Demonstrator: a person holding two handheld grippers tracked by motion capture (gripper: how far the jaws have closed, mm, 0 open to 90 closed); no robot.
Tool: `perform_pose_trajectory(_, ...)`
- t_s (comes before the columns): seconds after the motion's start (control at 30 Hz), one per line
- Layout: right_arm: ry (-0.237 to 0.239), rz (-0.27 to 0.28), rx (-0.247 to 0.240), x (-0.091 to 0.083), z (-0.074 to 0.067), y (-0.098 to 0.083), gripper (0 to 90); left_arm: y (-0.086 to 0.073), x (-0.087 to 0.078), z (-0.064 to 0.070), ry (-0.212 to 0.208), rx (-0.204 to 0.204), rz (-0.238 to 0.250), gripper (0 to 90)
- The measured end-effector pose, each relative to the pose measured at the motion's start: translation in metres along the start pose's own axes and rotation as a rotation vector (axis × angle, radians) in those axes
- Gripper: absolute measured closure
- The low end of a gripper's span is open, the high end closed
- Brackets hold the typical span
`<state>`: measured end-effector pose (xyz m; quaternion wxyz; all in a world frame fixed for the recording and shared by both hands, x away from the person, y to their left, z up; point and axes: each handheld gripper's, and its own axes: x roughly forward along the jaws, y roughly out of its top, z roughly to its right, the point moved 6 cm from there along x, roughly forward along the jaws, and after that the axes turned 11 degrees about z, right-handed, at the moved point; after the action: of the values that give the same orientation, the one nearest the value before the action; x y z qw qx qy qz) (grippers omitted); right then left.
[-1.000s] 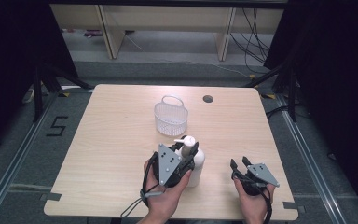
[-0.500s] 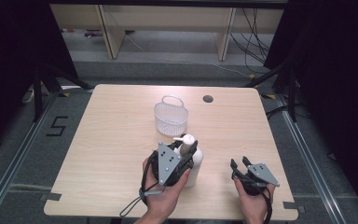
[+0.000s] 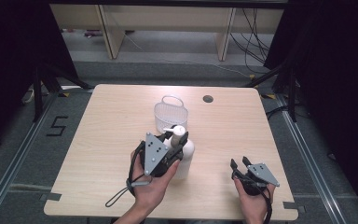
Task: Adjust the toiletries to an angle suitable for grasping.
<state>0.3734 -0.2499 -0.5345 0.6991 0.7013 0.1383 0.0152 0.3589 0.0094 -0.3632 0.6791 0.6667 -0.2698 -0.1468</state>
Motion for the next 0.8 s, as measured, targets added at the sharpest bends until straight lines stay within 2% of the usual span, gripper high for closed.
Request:
perform_pose_trajectory(0.07,0.001,0.008,-0.003,0.001,0.000,0.000,50.2,0.002,0.000,-0.004,0.006,0.001,0.002,59.5)
perform_pose_trajectory(0.13,0.013,0.005,0.028,0.001,-0.002,0.000,50.2,0.004,0.000,-0.008,0.017,0.009,0.006,59.5)
perform_pose_trajectory(0.17,0.021,0.007,0.022,0.001,-0.001,0.000,50.1,0.004,0.000,-0.008,0.009,0.002,0.005,59.5)
perform_pose_trajectory(0.2,0.005,0.006,0.053,0.000,-0.003,-0.001,50.1,0.005,0.000,-0.009,0.010,-0.002,0.007,59.5)
perform_pose_trajectory(0.23,0.019,0.010,0.033,0.001,-0.001,0.000,50.1,0.005,0.001,-0.011,0.010,-0.001,0.006,59.5)
perform_pose_trajectory(0.27,0.014,0.013,0.016,0.002,0.001,-0.001,50.1,0.006,0.001,-0.012,0.019,0.003,0.009,59.5)
perform_pose_trajectory(0.3,0.005,0.011,0.015,0.002,0.001,-0.001,50.1,0.007,0.001,-0.013,0.019,0.002,0.008,59.5)
perform_pose_trajectory(0.37,0.026,0.011,0.035,0.001,-0.001,0.000,50.0,0.008,0.003,-0.015,0.009,-0.009,0.008,59.5)
perform_pose_trajectory(0.47,0.027,0.016,0.029,0.001,0.000,0.000,49.9,0.009,0.004,-0.018,0.008,-0.008,0.010,59.5)
perform_pose_trajectory(0.5,0.014,0.018,0.021,0.000,0.000,0.000,49.9,0.010,0.004,-0.020,0.017,-0.001,0.011,59.5)
perform_pose_trajectory(0.57,0.018,0.012,0.035,0.000,-0.001,0.000,49.8,0.012,0.005,-0.022,0.017,0.001,0.016,59.5)
perform_pose_trajectory(0.67,0.008,-0.001,0.014,-0.002,0.001,0.000,49.8,0.014,0.006,-0.023,0.009,-0.006,0.017,59.6)
perform_pose_trajectory(0.7,0.009,0.016,0.014,0.000,0.001,0.000,49.7,0.015,0.007,-0.026,0.017,0.002,0.017,59.5)
perform_pose_trajectory(0.8,0.013,0.017,0.024,-0.001,0.000,0.000,49.7,0.016,0.008,-0.030,0.020,-0.005,0.018,59.5)
